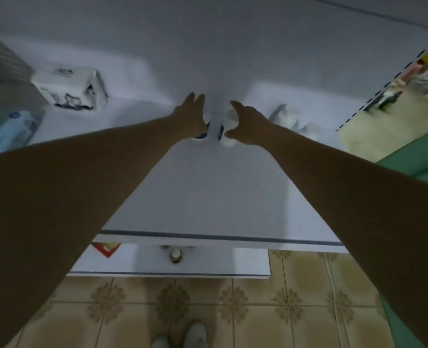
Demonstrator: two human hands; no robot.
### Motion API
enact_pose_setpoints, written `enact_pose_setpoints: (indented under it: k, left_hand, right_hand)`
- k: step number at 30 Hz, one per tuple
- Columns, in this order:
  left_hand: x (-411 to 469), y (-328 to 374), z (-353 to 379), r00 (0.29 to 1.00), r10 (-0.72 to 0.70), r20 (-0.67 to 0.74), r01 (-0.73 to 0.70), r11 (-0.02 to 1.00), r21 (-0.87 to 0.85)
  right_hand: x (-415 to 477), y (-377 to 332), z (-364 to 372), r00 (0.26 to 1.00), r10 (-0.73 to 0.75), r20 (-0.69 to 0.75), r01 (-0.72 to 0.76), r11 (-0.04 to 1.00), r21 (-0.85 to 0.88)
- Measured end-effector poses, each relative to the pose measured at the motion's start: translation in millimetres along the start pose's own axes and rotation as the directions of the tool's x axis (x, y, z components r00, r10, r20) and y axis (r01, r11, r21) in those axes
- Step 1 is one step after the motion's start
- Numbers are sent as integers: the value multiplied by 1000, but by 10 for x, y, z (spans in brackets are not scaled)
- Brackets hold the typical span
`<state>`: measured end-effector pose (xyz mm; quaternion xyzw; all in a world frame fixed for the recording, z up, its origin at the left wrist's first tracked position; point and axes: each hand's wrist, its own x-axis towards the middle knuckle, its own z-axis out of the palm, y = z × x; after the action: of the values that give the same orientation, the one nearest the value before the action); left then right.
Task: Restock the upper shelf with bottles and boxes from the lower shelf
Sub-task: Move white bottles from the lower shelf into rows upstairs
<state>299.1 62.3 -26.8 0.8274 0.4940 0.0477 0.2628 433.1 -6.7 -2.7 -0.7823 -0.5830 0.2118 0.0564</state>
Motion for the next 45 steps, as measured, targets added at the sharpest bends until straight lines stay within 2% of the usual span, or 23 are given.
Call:
enact_pose_setpoints:
  k: [3,7,11,13,15,17,20,23,26,30,33,38,40,45]
  left_hand:
    - [60,24,44,1000,11,7,-11,1000,-24]
    - [52,-14,95,992,-5,-123,-10,993,-120]
    - [38,-31,107,986,-30,-164,-9,972,-234]
    - [-26,-22,99,990,-44,-131,-16,903,-429]
    - [-169,-11,43,996,-83,-38,36,739,-673]
    - [-368,-16,-56,991,-97,96,134,552,-823]
    - [-733,-10,-248,970,-40,240,236,395,-888]
    - [-1131,67,-421,963,66,261,235,268,-934]
    - [-1531,213,-636,954,125,271,245,192,-950]
    - [-2146,475,-955,938,160,307,274,200,-941]
    - [-2623,632,-1146,957,142,253,220,213,-952]
    - [-3310,922,-1386,981,111,161,132,227,-965]
    - [-3560,1087,-1471,986,119,115,87,222,-971]
    - [-3993,1465,-1747,999,54,-4,-20,290,-957]
  right_hand:
    - [138,11,85,999,15,-38,-13,999,48]
    - [113,37,185,989,10,-147,3,996,84]
    - [-7,16,189,986,41,-161,0,968,249]
    - [-87,4,127,987,70,-147,-26,960,279]
    - [-201,11,49,989,77,-127,-22,922,386]
    - [-362,28,-29,994,62,-93,7,797,603]
    - [-705,-9,-155,1000,17,2,-11,557,830]
    - [-1092,-107,-238,993,-47,111,-84,389,917]
    - [-1508,-276,-345,987,-89,135,-113,218,969]
    - [-2051,-536,-586,963,-238,128,-123,36,992]
    - [-2475,-725,-776,950,-292,110,-94,71,993]
    - [-3167,-917,-1033,947,-320,-8,64,167,984]
    - [-3405,-929,-1139,946,-320,-50,112,176,978]
    - [-3840,-986,-1574,949,-280,-146,196,162,967]
